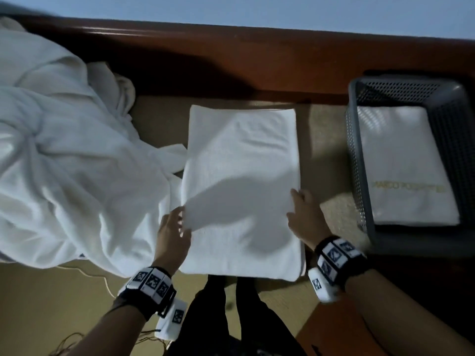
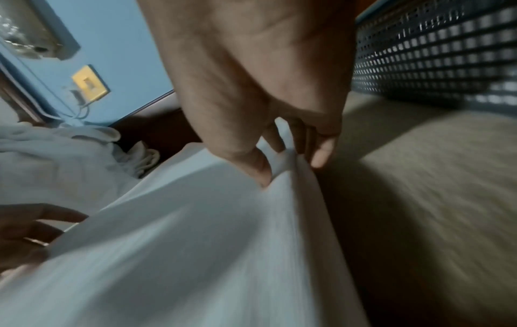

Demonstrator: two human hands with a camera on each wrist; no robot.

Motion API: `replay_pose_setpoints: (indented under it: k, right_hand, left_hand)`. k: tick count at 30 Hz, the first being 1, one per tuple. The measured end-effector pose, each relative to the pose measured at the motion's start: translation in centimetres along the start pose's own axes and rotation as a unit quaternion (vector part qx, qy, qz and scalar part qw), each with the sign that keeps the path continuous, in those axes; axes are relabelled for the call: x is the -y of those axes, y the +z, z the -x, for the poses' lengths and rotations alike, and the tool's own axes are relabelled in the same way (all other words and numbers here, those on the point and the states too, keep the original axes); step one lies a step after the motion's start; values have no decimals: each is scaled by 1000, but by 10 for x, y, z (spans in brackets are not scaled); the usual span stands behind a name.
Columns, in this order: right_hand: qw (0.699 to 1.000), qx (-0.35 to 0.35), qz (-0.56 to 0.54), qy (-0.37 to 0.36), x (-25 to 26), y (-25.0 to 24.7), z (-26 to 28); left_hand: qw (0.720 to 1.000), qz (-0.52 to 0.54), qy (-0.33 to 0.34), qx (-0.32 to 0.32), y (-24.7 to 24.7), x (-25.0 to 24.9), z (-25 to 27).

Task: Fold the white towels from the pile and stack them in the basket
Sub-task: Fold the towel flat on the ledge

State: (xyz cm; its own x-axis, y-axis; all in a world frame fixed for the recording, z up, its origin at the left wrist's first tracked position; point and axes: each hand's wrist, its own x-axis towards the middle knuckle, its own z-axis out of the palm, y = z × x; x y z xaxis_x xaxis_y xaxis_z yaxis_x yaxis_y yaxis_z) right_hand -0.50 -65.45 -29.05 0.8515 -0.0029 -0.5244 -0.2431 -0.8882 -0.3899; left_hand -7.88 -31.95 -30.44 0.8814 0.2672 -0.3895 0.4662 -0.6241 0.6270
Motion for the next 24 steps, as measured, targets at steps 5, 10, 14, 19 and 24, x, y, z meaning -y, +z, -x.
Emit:
replay_pose_setpoints:
  k: [5, 10, 14, 19, 24]
  right_hand:
    - [991, -39, -107, 71, -32, 51, 79]
    - [990, -23, -116, 76, -51, 83, 115]
    - [982, -4, -163, 92, -62, 100, 125]
    - [962, -96, -229, 112, -68, 107, 138]
    - [939, -163, -263, 150, -77, 138, 143]
  left_hand:
    - [997, -14, -79, 13, -5, 35, 43]
    - [992, -17, -111, 58, -3, 55, 60]
    - [995, 14, -95, 41, -3, 61, 63]
    - [992, 92, -80, 28, 1, 66, 70]
    - [987, 124, -66, 76, 20, 97, 80]
